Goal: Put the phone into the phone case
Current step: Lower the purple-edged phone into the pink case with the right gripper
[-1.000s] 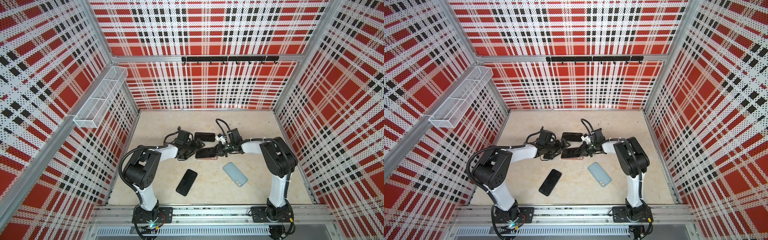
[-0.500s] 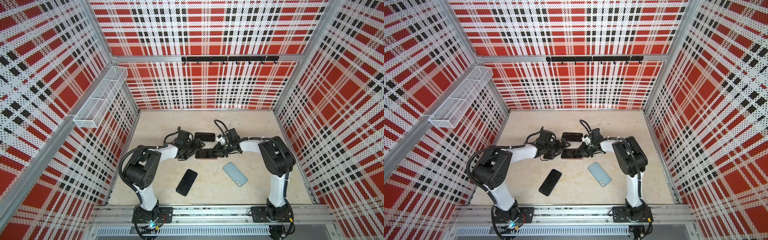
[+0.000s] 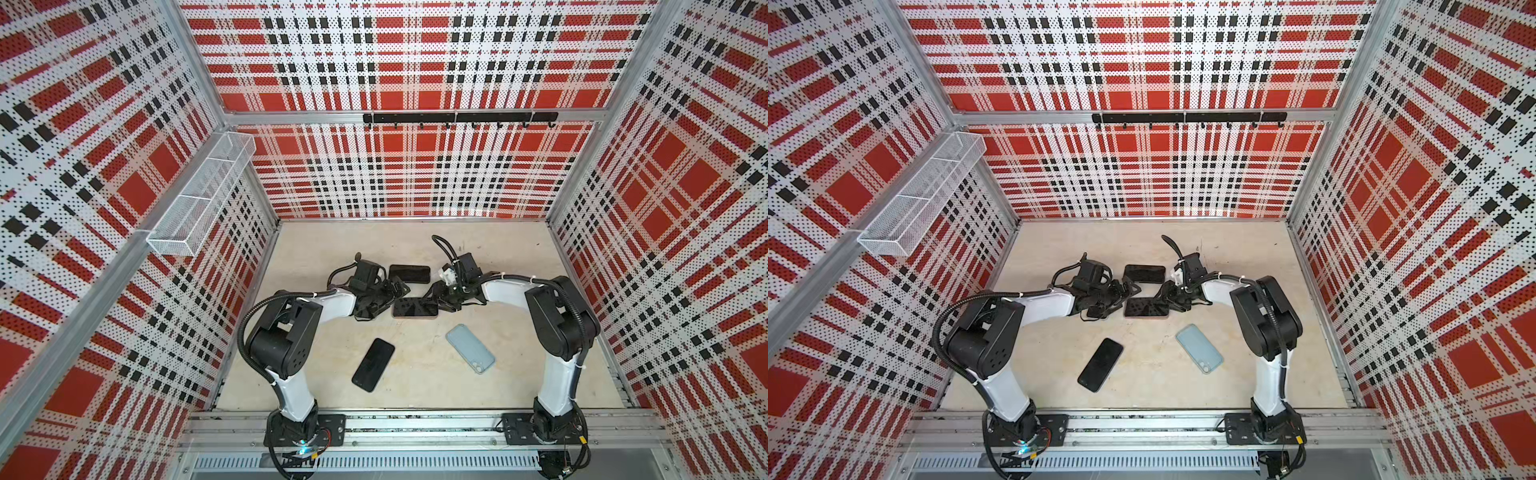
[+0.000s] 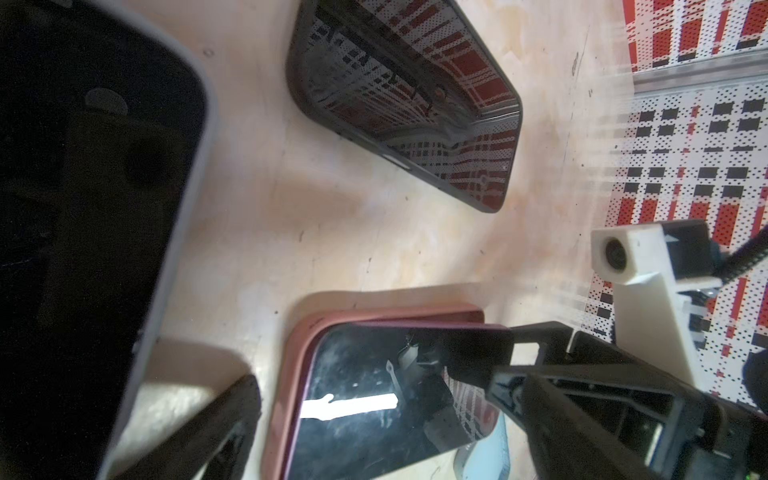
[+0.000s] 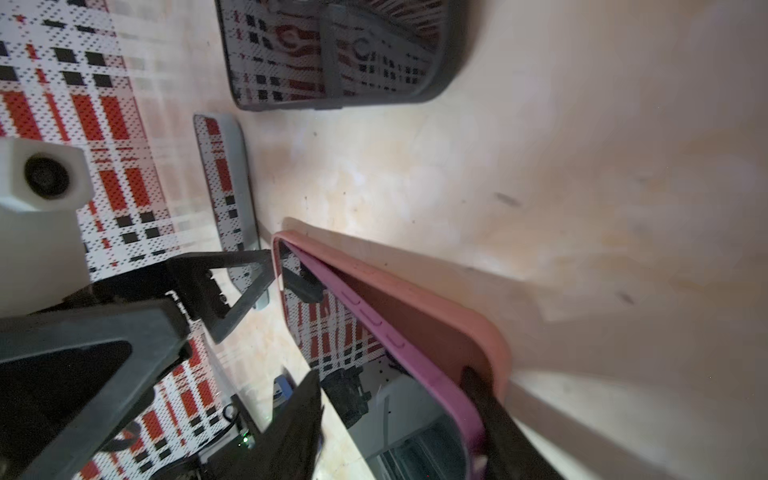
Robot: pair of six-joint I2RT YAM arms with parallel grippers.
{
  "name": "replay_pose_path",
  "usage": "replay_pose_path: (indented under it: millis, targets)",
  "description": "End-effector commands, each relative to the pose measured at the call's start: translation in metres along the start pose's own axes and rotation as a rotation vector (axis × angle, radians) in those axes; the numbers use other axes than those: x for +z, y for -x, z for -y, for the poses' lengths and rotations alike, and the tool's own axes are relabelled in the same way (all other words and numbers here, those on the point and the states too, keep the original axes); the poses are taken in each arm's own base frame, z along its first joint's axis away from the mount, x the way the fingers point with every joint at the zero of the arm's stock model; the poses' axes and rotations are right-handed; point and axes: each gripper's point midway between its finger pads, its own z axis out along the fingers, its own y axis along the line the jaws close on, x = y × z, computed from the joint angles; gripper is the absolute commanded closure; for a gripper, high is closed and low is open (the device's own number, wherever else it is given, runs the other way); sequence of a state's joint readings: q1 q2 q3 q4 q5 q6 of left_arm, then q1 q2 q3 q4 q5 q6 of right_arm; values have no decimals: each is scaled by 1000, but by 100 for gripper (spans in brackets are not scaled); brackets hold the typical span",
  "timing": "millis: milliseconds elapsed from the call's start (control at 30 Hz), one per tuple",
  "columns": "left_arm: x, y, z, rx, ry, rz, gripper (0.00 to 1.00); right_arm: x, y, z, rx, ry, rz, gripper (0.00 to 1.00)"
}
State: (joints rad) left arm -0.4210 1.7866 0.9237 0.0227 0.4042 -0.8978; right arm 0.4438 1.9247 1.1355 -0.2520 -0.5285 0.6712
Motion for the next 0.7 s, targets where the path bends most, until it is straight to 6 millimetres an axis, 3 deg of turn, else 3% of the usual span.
replay_pose_path:
  millis: [0, 233, 333, 667]
  targets:
    - [-5, -5, -10, -19, 28, -7, 0, -19, 11, 5, -48, -107, 55, 41]
    - [-5, -7, -10, -21, 20, -6, 0, -27, 9, 12, -64, -171, 65, 40]
    - [-4, -9, -7, -15, 13, -12, 0, -29, 7, 18, -70, -213, 84, 33]
    - [-3, -17, 6, 24, -22, -45, 0, -61, 11, 13, -125, -278, 172, 21]
